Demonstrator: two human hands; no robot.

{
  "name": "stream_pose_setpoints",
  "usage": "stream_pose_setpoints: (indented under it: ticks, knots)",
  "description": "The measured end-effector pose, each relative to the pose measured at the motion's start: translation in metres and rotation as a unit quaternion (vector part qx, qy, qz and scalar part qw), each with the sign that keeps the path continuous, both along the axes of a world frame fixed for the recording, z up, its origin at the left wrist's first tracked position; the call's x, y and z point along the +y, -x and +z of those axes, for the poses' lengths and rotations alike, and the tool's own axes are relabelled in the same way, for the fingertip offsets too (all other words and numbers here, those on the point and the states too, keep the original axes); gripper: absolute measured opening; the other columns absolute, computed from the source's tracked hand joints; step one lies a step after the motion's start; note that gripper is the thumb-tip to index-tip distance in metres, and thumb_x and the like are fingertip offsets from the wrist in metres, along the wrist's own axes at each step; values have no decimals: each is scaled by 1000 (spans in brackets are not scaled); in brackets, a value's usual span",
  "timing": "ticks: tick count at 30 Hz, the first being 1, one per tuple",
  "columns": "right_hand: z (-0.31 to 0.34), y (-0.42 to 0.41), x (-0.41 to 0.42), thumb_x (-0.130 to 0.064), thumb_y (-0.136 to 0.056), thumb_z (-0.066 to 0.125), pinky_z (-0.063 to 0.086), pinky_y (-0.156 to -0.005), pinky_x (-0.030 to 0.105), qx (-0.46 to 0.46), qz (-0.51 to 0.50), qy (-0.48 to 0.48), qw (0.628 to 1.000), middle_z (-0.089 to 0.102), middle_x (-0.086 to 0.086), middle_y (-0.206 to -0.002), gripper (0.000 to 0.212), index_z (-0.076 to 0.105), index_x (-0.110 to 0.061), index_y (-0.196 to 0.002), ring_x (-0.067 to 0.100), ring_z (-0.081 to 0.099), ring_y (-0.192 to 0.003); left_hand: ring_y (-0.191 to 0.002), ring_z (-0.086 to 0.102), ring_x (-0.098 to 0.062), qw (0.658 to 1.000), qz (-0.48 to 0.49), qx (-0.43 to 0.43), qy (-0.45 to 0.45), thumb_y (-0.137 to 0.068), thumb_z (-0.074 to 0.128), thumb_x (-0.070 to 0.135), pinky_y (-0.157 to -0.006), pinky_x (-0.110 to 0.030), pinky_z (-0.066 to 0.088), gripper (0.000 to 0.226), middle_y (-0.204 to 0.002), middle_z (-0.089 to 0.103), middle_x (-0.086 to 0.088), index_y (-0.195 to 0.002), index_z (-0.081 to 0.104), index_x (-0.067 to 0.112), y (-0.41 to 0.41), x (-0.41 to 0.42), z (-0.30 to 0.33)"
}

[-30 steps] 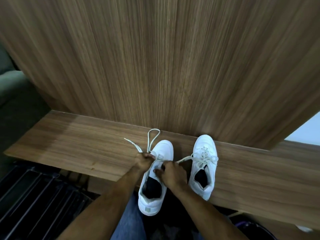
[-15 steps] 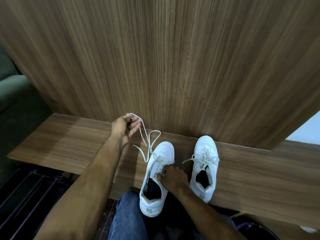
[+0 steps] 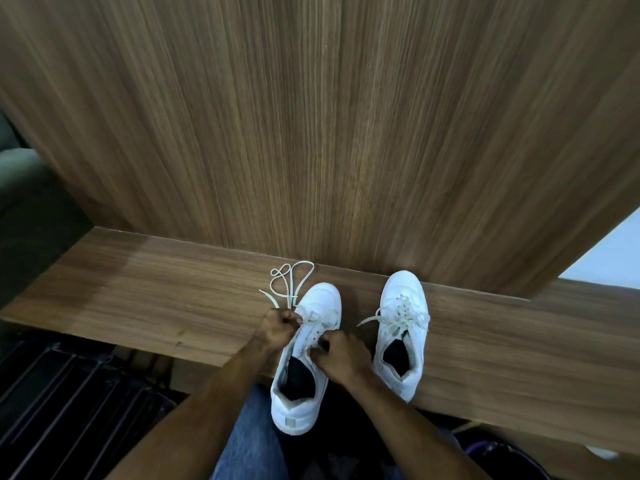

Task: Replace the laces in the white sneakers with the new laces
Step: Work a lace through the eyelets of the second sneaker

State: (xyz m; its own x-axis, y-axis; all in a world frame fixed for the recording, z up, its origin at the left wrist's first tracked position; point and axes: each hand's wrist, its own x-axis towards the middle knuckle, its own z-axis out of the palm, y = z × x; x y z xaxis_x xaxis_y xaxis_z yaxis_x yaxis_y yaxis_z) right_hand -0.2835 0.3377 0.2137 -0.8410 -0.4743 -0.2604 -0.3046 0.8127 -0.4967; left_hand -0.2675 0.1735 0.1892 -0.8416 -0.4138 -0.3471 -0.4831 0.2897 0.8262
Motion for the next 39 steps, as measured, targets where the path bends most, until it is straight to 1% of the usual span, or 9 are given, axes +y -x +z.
stream_pose_setpoints:
  ticks: [5,11,15,21,24,29,32,36,39]
  knots:
    - [1,2,0,-45,-82,57,46,-77,30,-15,-5,1,1000,69,2,-100,27,63,-18,-86,28,63,-101,-63,61,-14,995,-47,-25,84,-83,55,-5,-67,-20,48,41,-59,61,10,-55,60,24,-1,-23,9]
    - [0,2,1,-41,-81,58,48,-78,30,-11,-16,3,1000,69,0,-98,25,64,-19,-90,26,63,-99,-42,45,-10,978,201,55,24,-91,46,-1,-39,-15,38,33,-60,52,-3,-68,59,19,7,-71,31]
    - [-1,4,1,-41,-81,58,48,-79,30,-10,-21,6,1000,70,-1,-99,26,66,-20,-92,25,64,-99,-72,60,-25,982,182,-9,57,-88,57,8,-64,-30,47,14,-70,59,-11,-78,60,18,6,-72,23]
    - [0,5,1,-41,-82,58,48,-80,30,-16,-23,-2,1000,70,0,-100,24,67,-21,-92,26,64,-99,-105,63,-29,969,-2,-79,235,-75,59,51,-90,-36,51,40,-116,60,-2,-109,63,31,16,-39,12]
    - [2,5,2,-40,-83,57,47,-77,30,-17,-17,-8,1000,70,2,-98,23,65,-19,-89,28,64,-98,-115,58,-23,936,-142,-98,307,-83,60,40,-98,-31,46,37,-125,60,-2,-119,62,30,27,-14,7]
    - [3,5,3,-38,-84,56,47,-76,30,-15,-14,-8,1000,69,4,-99,22,65,-19,-88,29,63,-97,-115,56,-24,880,-185,-111,423,-92,49,34,-100,-33,39,34,-125,59,-7,-122,55,20,28,-5,0]
    - [2,5,2,-37,-84,56,47,-78,30,-22,-12,-7,1000,69,3,-100,21,66,-19,-89,28,63,-98,-103,62,-20,911,-194,-99,349,-86,55,39,-92,-30,45,26,-111,67,0,-105,66,26,28,-18,13]
    - [2,11,0,-38,-82,60,47,-76,28,-69,-24,5,997,70,0,-98,23,68,-18,-90,21,64,-94,-79,62,-21,970,-201,-92,104,-84,65,30,-79,-28,46,26,-69,61,2,-60,64,21,36,-30,39]
    - [10,27,-4,-29,-79,72,46,-55,24,-181,-65,90,977,64,-2,-78,11,64,-22,-81,11,60,-62,-68,49,-16,976,-199,-31,83,-91,59,35,-75,-29,40,39,-63,48,4,-56,51,21,44,-33,73]
